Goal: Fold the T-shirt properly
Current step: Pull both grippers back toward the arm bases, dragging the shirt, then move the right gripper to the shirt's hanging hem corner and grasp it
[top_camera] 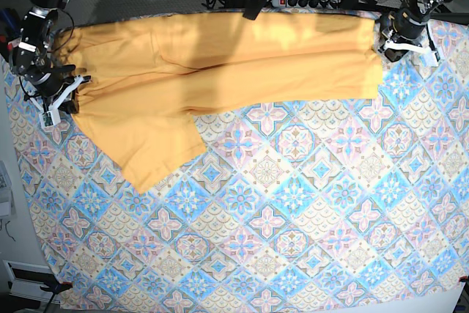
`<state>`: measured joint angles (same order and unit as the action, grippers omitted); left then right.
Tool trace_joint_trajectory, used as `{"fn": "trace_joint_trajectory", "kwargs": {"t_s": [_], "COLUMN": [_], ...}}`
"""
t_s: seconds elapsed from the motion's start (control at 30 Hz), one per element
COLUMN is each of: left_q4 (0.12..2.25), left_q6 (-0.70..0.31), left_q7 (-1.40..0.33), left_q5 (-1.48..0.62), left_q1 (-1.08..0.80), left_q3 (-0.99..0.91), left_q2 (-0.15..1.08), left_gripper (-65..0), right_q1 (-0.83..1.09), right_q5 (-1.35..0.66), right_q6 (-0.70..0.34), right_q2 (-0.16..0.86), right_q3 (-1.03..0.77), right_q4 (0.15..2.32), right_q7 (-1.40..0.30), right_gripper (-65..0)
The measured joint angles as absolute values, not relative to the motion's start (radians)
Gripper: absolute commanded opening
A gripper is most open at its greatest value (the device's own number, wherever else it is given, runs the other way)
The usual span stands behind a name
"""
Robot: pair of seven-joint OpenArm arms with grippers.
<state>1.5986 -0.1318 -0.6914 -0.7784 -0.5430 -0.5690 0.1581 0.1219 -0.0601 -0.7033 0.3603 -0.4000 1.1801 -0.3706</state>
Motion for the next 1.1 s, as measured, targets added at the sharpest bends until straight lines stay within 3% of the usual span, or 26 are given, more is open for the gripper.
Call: {"fn": "trace_joint_trajectory", "kwargs": {"t_s": [0.17, 0.37, 0.47, 0.67, 1.1], "left_q4": [1.599, 1.599, 1.599, 1.599, 1.599], "left_q6": [-0.132, -0.131, -0.131, -0.131, -0.131], "left_q7": [-0.692, -0.692, -0.692, -0.691, -0.691], "left_q5": [-0.779, -0.779, -0.779, -0.779, -0.779], "left_q1": [-0.545, -0.544, -0.543, -0.532, -0.53], "left_q3": [-0.569, -0.569, -0.569, -0.569, -0.569], "left_q2": [0.158, 0.158, 0.159, 0.159, 0.155], "left_gripper": [-60.9, -61.1, -61.1, -61.1, -61.4], "right_q1": [0.122, 0.111, 0.117, 0.114, 0.051], "right_q5": [-0.06, -0.06, -0.055, -0.056, -0.051], "right_q6": [-0.703, -0.704, -0.702, -0.632, -0.622], "right_q2": [0.36, 0.298, 0.292, 0.277, 0.224], "right_q3": [-0.401, -0.53, -0.562, -0.577, -0.564], "right_q4": [1.185, 1.185, 1.185, 1.255, 1.4], "right_q7": [-0.326, -0.307, -0.315, -0.315, -0.323], "right_gripper": [-63.0, -50.2, -46.8, -46.9, -46.6]}}
